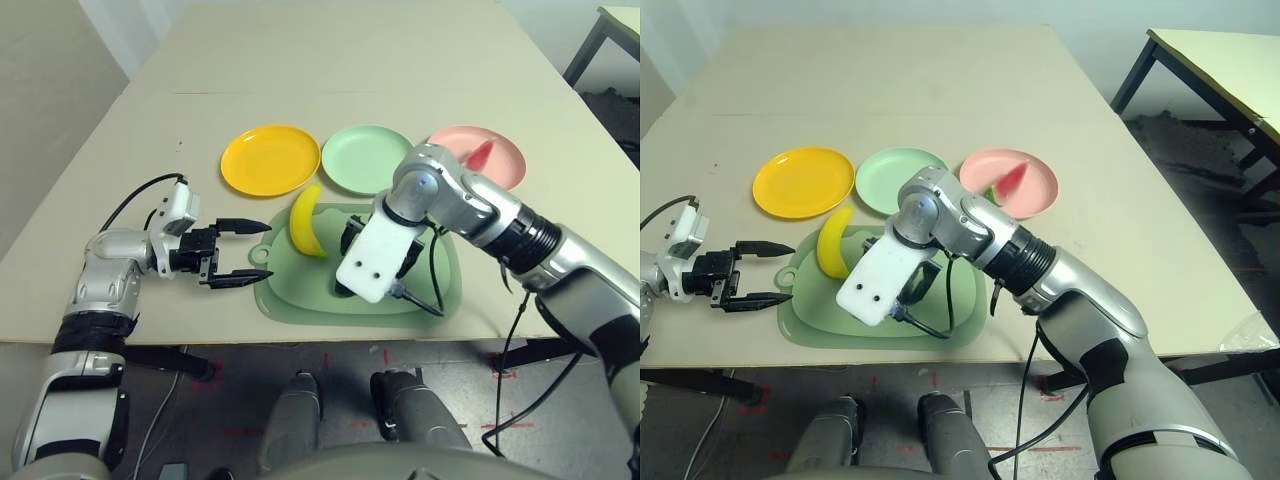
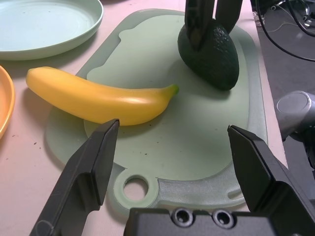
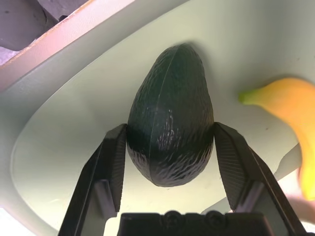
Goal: Place the fruits into color-matched plates.
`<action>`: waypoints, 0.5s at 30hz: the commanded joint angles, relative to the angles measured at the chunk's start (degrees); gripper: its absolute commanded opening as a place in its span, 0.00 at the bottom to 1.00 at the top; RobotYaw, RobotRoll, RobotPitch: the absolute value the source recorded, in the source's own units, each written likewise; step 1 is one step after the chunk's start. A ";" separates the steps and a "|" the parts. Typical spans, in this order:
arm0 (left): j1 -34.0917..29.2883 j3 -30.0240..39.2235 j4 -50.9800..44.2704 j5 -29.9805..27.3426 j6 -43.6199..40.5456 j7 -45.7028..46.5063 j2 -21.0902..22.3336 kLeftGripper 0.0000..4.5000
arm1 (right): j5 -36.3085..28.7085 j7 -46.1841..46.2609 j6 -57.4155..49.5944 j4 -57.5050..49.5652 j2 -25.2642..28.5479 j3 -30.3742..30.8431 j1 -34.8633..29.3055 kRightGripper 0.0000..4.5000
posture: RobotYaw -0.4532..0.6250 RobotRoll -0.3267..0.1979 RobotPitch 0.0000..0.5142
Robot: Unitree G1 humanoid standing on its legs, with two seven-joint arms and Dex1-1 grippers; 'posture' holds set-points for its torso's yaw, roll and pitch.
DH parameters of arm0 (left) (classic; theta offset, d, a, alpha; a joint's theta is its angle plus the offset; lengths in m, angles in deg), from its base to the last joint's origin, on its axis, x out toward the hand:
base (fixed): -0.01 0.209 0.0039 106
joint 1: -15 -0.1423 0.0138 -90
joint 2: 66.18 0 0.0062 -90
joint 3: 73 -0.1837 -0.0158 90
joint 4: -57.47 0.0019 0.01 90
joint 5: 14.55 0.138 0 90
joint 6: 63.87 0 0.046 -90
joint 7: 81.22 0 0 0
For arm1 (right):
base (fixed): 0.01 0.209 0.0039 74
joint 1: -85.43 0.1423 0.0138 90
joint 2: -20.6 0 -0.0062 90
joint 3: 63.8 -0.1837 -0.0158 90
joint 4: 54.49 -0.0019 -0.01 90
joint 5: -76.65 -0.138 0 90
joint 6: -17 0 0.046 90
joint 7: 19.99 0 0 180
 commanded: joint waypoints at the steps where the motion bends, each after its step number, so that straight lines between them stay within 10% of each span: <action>1: 0.39 -0.38 0.67 0.78 0.90 -0.54 0.10 1.00 | -0.50 -0.26 -1.14 -1.63 0.21 1.73 -0.02 0.65 | 0.44 0.62 0.33; 15: 0.61 0.04 -0.47 0.19 0.19 0.76 -0.58 1.00 | -1.09 -0.21 1.32 9.17 -0.71 -1.90 7.32 0.65 | 0.43 0.62 0.31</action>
